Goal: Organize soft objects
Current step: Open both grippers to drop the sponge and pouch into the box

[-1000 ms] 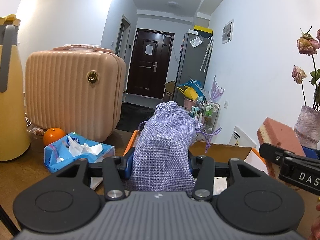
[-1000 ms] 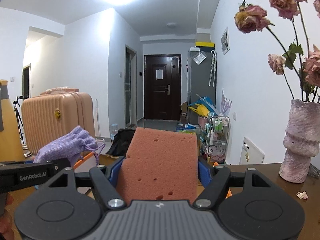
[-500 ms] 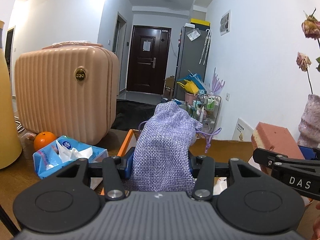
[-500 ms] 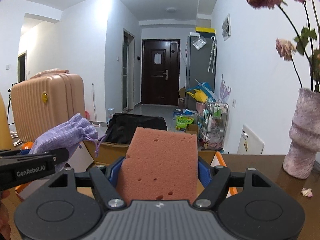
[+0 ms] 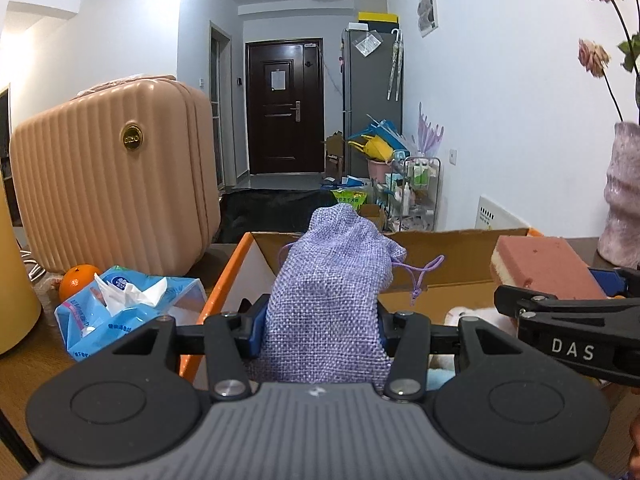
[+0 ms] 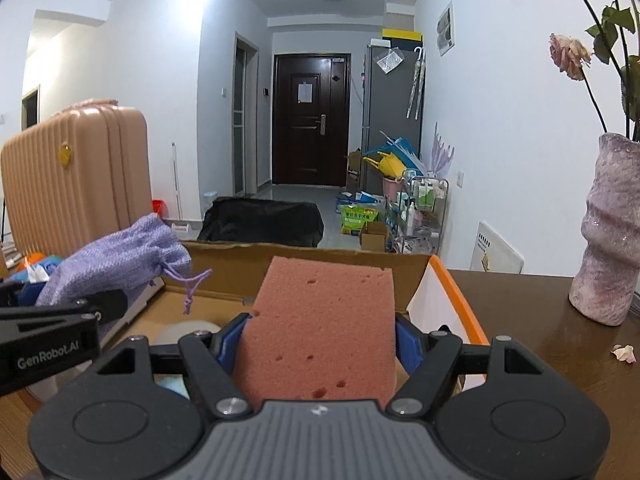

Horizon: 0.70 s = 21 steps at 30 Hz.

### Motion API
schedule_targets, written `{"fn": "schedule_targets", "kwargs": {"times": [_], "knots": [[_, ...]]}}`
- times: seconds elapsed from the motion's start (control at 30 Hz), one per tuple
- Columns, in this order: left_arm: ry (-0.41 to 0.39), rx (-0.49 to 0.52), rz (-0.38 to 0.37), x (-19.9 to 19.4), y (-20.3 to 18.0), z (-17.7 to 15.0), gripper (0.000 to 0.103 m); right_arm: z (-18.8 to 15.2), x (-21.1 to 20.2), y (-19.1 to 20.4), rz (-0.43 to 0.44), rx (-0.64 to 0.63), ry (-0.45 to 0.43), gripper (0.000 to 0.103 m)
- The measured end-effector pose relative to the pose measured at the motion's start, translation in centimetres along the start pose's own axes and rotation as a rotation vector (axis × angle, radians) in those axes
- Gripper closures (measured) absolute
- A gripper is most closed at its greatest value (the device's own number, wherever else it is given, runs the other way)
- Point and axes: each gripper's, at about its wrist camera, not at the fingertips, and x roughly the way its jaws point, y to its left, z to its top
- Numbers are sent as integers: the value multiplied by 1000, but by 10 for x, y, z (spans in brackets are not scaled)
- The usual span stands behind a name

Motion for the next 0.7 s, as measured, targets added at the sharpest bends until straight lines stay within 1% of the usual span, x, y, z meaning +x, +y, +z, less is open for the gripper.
{"fn": "schedule_targets", "kwargs": {"times": [0.1,0.17,0.2,0.27,0.3,0.33,0.4,0.43,0.47,0.53,0.7], "knots": [[5,14,5,3,-2,-2,54,1,0,-1,-2,4,-5,30],[7,16,7,3,-1,-3,52,2,-1,-1,-2,5,-4,30],[8,16,6,3,-1,-3,49,1,-1,-1,-1,6,-2,29],[8,18,7,3,-1,-3,39,1,-1,-2,-1,13,2,28],[6,19,12,3,-1,-3,26,5,1,-4,0,18,7,24],[1,20,17,2,-1,-3,14,5,1,-5,0,22,11,21],[-12,8,14,-1,1,-3,11,5,2,-8,-2,33,19,12],[-26,-3,15,-3,3,-3,3,5,3,-9,-3,38,23,10],[-46,-6,16,-6,4,-2,0,5,3,-11,-3,42,26,7],[-64,-6,9,-10,4,-2,0,4,3,-13,-6,51,31,1],[-94,-1,13,-15,2,-2,0,1,0,-17,-8,69,30,0]]}}
